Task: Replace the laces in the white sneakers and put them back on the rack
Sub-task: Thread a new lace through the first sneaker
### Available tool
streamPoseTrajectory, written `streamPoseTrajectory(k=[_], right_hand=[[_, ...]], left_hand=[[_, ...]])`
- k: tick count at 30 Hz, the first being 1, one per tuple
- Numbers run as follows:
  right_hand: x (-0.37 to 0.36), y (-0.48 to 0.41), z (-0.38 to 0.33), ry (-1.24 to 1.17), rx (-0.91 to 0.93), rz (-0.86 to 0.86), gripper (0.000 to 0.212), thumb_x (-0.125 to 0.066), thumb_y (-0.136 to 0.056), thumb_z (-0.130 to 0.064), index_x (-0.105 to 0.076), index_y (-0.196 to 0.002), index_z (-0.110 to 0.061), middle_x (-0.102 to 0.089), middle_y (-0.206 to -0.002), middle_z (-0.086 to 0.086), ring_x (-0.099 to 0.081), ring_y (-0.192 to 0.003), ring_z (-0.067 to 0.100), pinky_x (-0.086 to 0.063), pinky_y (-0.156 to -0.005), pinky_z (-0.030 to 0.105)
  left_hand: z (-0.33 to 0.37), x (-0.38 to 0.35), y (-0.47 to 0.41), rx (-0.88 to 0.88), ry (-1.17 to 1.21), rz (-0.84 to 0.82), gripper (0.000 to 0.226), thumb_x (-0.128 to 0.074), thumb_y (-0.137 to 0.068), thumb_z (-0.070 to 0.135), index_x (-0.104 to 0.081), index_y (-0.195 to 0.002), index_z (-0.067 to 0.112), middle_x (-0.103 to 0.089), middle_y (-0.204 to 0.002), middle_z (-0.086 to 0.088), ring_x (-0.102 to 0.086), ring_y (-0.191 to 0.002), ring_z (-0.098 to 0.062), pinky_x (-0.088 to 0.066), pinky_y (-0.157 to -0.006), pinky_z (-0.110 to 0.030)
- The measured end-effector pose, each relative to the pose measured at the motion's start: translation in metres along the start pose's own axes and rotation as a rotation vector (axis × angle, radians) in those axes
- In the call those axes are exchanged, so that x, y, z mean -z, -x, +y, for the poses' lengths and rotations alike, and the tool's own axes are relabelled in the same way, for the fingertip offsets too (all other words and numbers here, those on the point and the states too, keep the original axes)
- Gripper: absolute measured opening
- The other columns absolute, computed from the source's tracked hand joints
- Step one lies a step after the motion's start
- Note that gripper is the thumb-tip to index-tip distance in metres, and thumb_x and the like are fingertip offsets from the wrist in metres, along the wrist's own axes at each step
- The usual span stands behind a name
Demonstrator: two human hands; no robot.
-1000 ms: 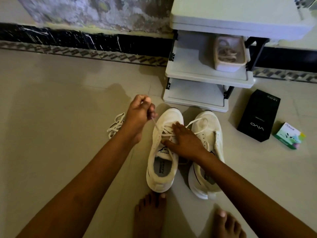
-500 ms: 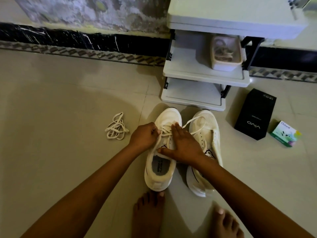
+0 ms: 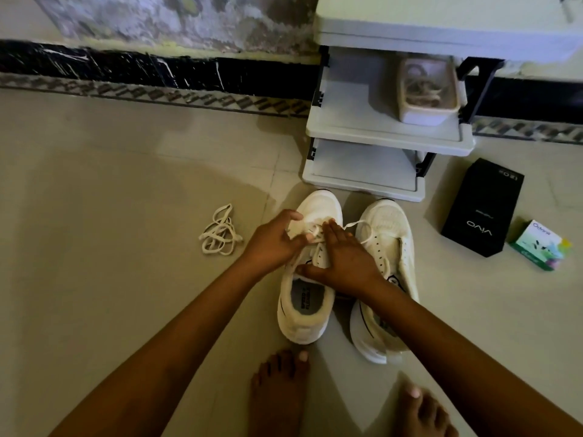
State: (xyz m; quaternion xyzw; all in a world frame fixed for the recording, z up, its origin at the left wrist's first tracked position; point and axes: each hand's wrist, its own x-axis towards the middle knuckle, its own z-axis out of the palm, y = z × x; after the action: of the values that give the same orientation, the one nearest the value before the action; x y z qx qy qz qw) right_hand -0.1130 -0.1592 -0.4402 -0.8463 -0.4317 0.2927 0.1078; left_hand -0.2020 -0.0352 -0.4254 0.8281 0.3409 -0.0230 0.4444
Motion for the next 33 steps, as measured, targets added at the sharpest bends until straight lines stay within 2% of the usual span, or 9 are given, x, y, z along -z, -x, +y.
streamPoseTrajectory(k=[5,8,12,14,17,20,26,29,33], right_hand=[[-0.001,-0.001,-0.001,-0.012,-0.001,0.009,0.102,-0.052,-0.082,-0.065,0.002,-0.151,-0.012,0.002,-0.159,0.005,-0.003,-0.146,0.019,-0.006,-0.116,0.03],[-0.001,-0.001,-0.001,-0.005,-0.004,0.006,0.105,-0.053,-0.08,-0.067,0.002,-0.151,-0.012,0.002,-0.159,0.005,-0.004,-0.146,0.019,-0.006,-0.116,0.03],[-0.002,0.0,0.002,-0.009,-0.009,-0.002,0.109,-0.053,-0.077,-0.071,0.003,-0.151,-0.013,0.003,-0.159,0.004,-0.003,-0.146,0.021,-0.005,-0.117,0.032],[-0.002,0.0,0.002,-0.009,-0.003,-0.001,0.109,-0.053,-0.077,-0.071,0.004,-0.151,-0.013,0.003,-0.159,0.004,-0.003,-0.146,0.02,-0.004,-0.117,0.032],[-0.002,0.0,0.002,-0.018,-0.004,0.006,0.109,-0.053,-0.077,-0.071,0.004,-0.151,-0.014,0.003,-0.159,0.004,-0.002,-0.146,0.02,-0.003,-0.117,0.032],[-0.002,0.0,0.003,-0.013,0.0,-0.002,0.108,-0.052,-0.078,-0.07,0.004,-0.151,-0.014,0.005,-0.159,0.004,-0.001,-0.146,0.02,-0.002,-0.117,0.031],[-0.003,0.0,0.003,-0.012,-0.002,-0.001,0.107,-0.052,-0.079,-0.069,0.004,-0.15,-0.013,0.006,-0.159,0.004,0.0,-0.146,0.02,-0.001,-0.116,0.03],[-0.003,0.0,0.003,-0.022,0.0,0.008,0.106,-0.053,-0.079,-0.068,0.003,-0.151,-0.013,0.004,-0.159,0.004,-0.001,-0.146,0.02,-0.002,-0.116,0.03],[-0.002,0.0,0.002,-0.018,0.004,0.002,0.105,-0.053,-0.08,-0.067,0.003,-0.151,-0.013,0.005,-0.159,0.004,-0.001,-0.146,0.02,-0.002,-0.116,0.03]], left_hand=[[-0.001,-0.008,-0.005,-0.077,-0.19,0.11,0.021,-0.064,-0.086,0.036,-0.065,-0.1,0.02,-0.048,-0.06,0.01,-0.052,-0.064,-0.016,-0.034,-0.057,-0.025],[0.001,-0.005,-0.01,-0.075,-0.257,0.135,0.015,-0.065,-0.086,0.031,-0.068,-0.09,0.017,-0.063,-0.076,0.0,-0.06,-0.077,-0.021,-0.044,-0.066,-0.027],[0.027,0.02,-0.002,-0.087,0.366,0.079,0.018,-0.061,-0.089,0.018,-0.064,-0.089,0.0,-0.054,-0.068,0.001,-0.046,-0.055,-0.002,-0.04,-0.056,-0.018],[0.035,0.034,-0.002,-0.143,0.447,0.135,0.023,-0.056,-0.092,0.017,-0.062,-0.09,-0.005,-0.049,-0.062,0.002,-0.041,-0.05,0.001,-0.038,-0.052,-0.014],[0.027,0.036,-0.01,-0.14,0.297,0.212,0.021,-0.059,-0.091,0.022,-0.064,-0.095,0.002,-0.047,-0.063,0.002,-0.04,-0.054,-0.005,-0.037,-0.057,-0.022],[0.005,0.017,-0.011,-0.062,0.0,0.072,0.023,-0.065,-0.086,0.031,-0.059,-0.107,0.024,-0.052,-0.072,0.006,-0.046,-0.063,-0.008,-0.038,-0.061,-0.023],[-0.017,-0.006,-0.016,-0.038,-0.136,0.11,0.011,-0.066,-0.085,0.025,-0.069,-0.088,0.015,-0.05,-0.058,0.008,-0.045,-0.054,-0.008,-0.035,-0.057,-0.024],[-0.015,-0.003,-0.017,-0.076,-0.164,0.077,0.009,-0.065,-0.086,0.023,-0.07,-0.092,0.017,-0.049,-0.057,0.007,-0.044,-0.052,-0.007,-0.034,-0.053,-0.022],[-0.01,-0.003,-0.013,-0.148,-0.24,0.033,0.013,-0.063,-0.087,0.024,-0.071,-0.098,0.024,-0.061,-0.069,0.002,-0.054,-0.067,-0.015,-0.042,-0.063,-0.026]])
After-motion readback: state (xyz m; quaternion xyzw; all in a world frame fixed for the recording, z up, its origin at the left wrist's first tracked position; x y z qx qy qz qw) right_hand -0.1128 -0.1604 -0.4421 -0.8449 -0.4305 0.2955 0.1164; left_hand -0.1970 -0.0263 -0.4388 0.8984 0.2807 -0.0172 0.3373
